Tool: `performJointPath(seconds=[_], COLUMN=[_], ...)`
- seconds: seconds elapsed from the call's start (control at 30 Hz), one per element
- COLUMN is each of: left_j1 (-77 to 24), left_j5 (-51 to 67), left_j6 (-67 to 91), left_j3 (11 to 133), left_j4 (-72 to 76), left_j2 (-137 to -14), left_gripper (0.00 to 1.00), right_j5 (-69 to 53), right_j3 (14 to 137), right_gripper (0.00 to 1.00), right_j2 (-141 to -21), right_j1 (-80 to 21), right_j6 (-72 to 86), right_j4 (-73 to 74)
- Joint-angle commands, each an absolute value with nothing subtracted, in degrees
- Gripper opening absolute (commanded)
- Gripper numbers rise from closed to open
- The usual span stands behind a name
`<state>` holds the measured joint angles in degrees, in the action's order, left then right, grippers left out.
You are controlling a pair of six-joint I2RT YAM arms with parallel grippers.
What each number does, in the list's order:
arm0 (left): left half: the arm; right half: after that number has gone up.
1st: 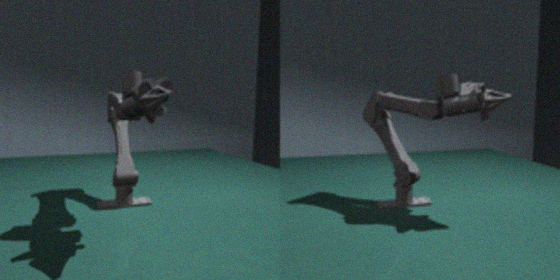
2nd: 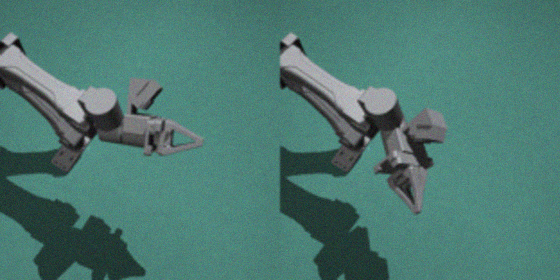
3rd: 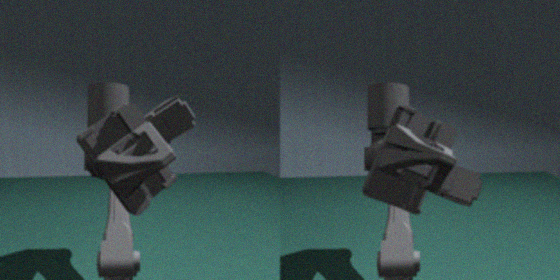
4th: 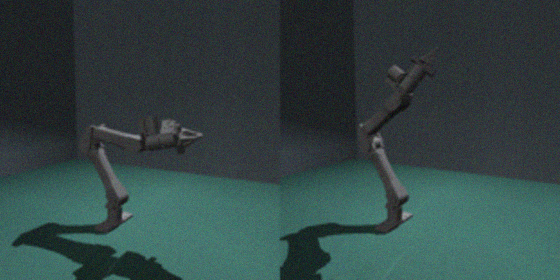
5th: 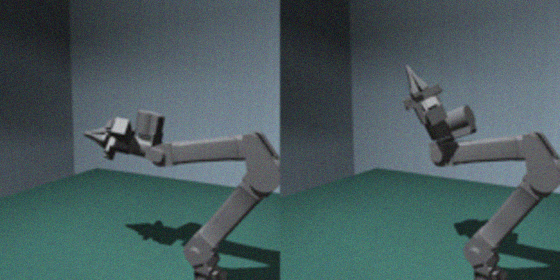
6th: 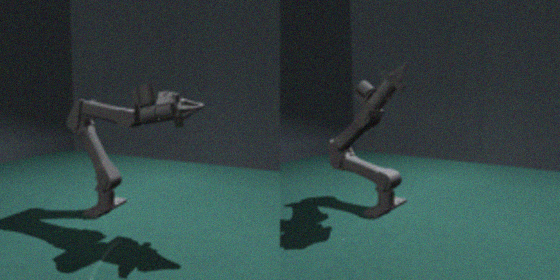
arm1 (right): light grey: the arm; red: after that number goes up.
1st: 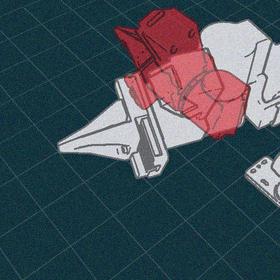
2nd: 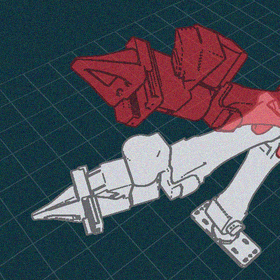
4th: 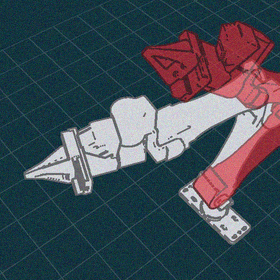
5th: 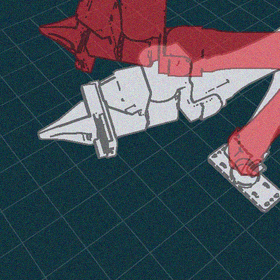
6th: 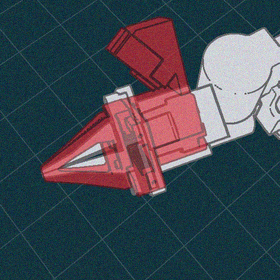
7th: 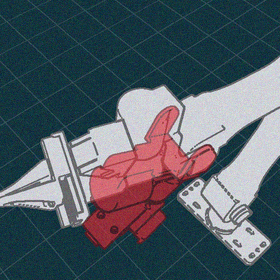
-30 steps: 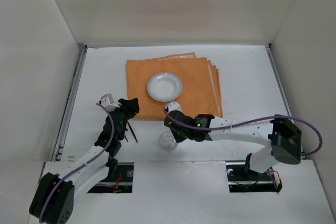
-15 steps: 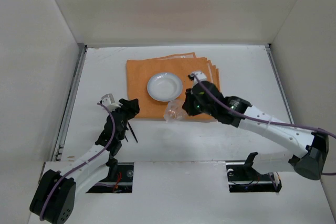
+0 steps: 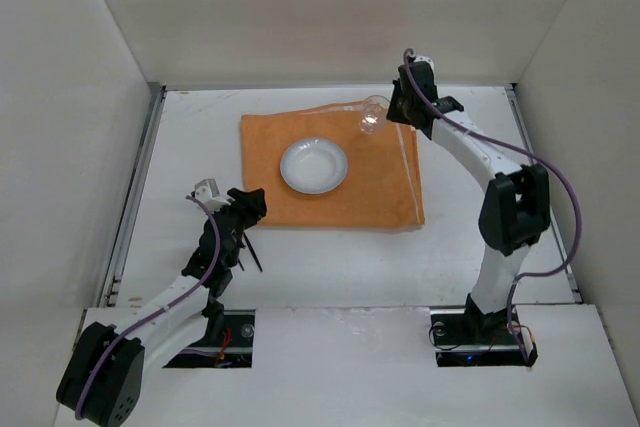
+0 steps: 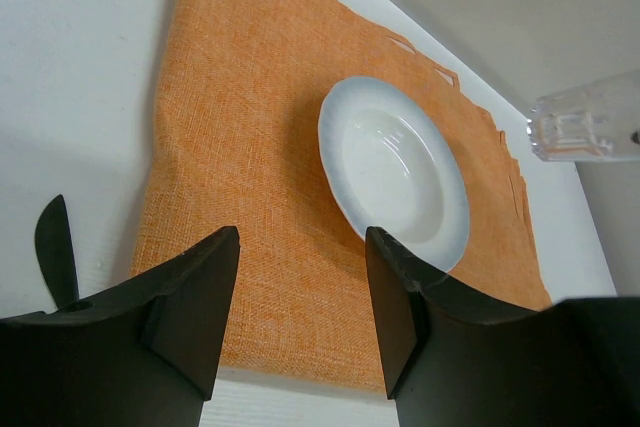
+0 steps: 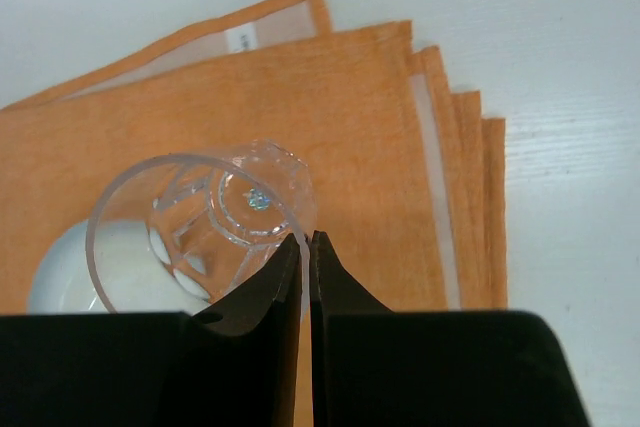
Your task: Set the dinner table for one person
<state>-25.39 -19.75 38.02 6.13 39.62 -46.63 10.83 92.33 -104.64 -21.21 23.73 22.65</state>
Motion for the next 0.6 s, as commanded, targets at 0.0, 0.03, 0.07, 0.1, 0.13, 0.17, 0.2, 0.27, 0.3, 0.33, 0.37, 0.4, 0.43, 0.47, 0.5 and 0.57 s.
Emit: performJointPath(seconds=[0.0, 0.03, 0.07, 0.1, 0.13, 0.17, 0.2, 0.27, 0.3, 0.33, 0.37, 0.4, 0.43, 0.47, 0.5, 0.57], left_j1=[-25.27, -25.01, -24.74, -24.57, -24.48, -24.48, -24.48, -24.39, -24.21, -24.04, -24.04, -24.04, -23.95, -23.77, -23.51, -23.33], left_j5=[-20.13, -20.13, -20.04, -19.78, -19.69, -19.69, -20.04, -20.21, -19.95, -19.78, -19.78, -20.21, -20.30, -20.56, -20.65, -20.30], left_j6=[37.79, 37.79, 37.79, 37.97, 37.97, 37.88, 37.79, 37.79, 37.97, 37.97, 37.88, 37.71, 37.71, 37.71, 37.79, 37.97], left_j3=[6.86, 6.86, 6.86, 6.86, 6.86, 6.94, 6.94, 6.94, 6.94, 7.03, 7.03, 7.12, 7.03, 7.03, 7.03, 7.21], left_j4=[42.19, 42.19, 42.19, 42.19, 42.19, 42.19, 42.19, 42.36, 42.19, 42.19, 42.19, 42.19, 42.19, 42.19, 42.19, 42.19], left_j2=[-45.96, -46.23, -46.40, -46.49, -46.41, -46.32, -46.32, -47.02, -47.37, -47.37, -47.37, -47.20, -47.20, -47.37, -47.90, -48.34], left_gripper=[0.51, 0.51, 0.51, 0.51, 0.51, 0.51, 0.51, 0.51, 0.51, 0.51, 0.51, 0.51, 0.51, 0.51, 0.51, 0.51], right_j5=[12.30, 12.39, 12.48, 12.48, 12.31, 12.30, 12.48, 12.92, 13.27, 13.45, 13.45, 13.36, 13.36, 13.45, 13.45, 13.53], right_j3=[101.49, 103.60, 105.19, 106.77, 108.09, 109.32, 110.47, 112.40, 113.20, 113.90, 114.34, 114.78, 115.13, 115.48, 115.66, 115.66], right_gripper=[0.09, 0.09, 0.09, 0.09, 0.09, 0.09, 0.09, 0.09, 0.09, 0.09, 0.09, 0.10, 0.10, 0.10, 0.10, 0.12], right_j2=[-109.84, -112.04, -113.89, -115.56, -116.97, -118.29, -119.43, -121.54, -122.42, -123.65, -124.45, -125.32, -125.94, -126.64, -127.09, -127.53], right_j1=[-19.65, -19.12, -18.77, -18.41, -18.24, -17.97, -17.80, -17.36, -17.01, -16.83, -16.66, -16.57, -16.48, -16.39, -16.30, -16.30], right_j6=[22.50, 22.50, 22.41, 22.33, 22.32, 22.32, 22.32, 22.32, 22.32, 22.32, 22.32, 22.24, 22.24, 22.15, 22.06, 22.15], right_j4=[24.42, 25.74, 26.62, 27.24, 27.77, 28.38, 29.08, 30.14, 30.67, 31.37, 32.07, 32.86, 33.48, 34.18, 34.45, 34.54])
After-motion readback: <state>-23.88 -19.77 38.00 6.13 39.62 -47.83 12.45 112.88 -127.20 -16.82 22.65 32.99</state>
